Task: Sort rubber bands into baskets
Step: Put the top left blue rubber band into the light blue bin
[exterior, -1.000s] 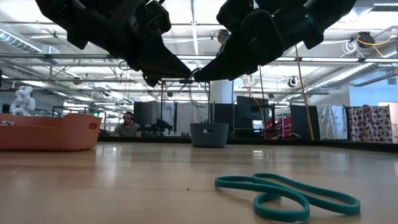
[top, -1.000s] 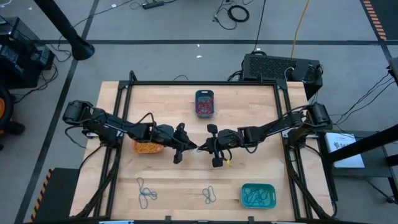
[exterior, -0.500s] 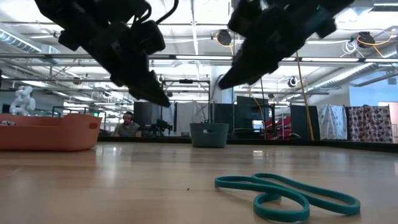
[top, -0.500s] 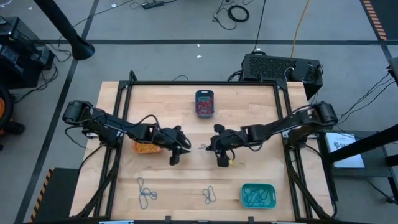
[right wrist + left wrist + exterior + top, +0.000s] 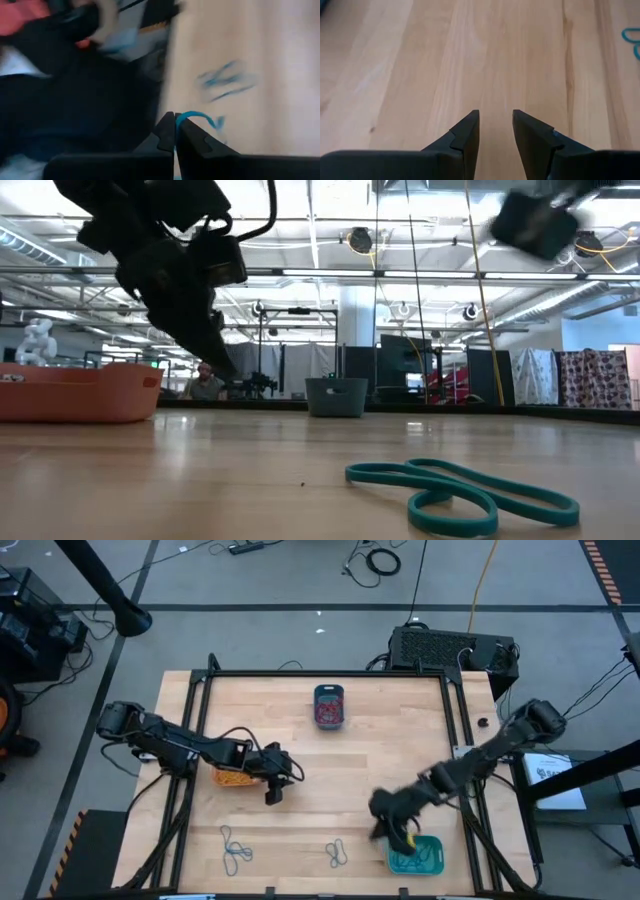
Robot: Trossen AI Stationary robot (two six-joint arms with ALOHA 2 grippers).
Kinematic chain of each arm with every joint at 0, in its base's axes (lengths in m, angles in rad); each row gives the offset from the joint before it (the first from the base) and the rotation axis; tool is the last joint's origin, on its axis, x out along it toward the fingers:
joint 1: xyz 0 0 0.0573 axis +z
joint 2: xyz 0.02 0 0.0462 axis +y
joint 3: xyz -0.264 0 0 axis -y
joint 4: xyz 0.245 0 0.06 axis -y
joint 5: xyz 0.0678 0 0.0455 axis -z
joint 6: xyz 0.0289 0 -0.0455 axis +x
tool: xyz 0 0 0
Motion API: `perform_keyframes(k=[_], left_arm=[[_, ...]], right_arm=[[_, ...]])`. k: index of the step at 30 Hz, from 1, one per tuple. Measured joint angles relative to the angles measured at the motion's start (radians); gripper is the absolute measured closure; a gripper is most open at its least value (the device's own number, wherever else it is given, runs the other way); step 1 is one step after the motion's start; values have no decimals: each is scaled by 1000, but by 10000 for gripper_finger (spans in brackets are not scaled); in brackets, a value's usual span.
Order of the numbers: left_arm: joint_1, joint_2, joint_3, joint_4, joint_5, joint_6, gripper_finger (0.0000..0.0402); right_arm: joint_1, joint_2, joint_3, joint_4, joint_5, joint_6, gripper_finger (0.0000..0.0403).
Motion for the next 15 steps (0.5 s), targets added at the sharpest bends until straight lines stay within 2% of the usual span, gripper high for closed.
perform_keyframes(k=[4,7,11,15], left_arm=[[-1,-59,0,-58,-22,-26,276],[-9,-103,0,-73,-43,-26,276],[-22,-158,0,-76,-43,-26,276],[-34,-192,0,-83,-53,-26,276]], right_arm=[[148,0,0,19,-25,180,402],[236,0,0,8,29,287,402],[306,0,0,-20,72,360,402],[335,-15,0,-128,78,413,402]])
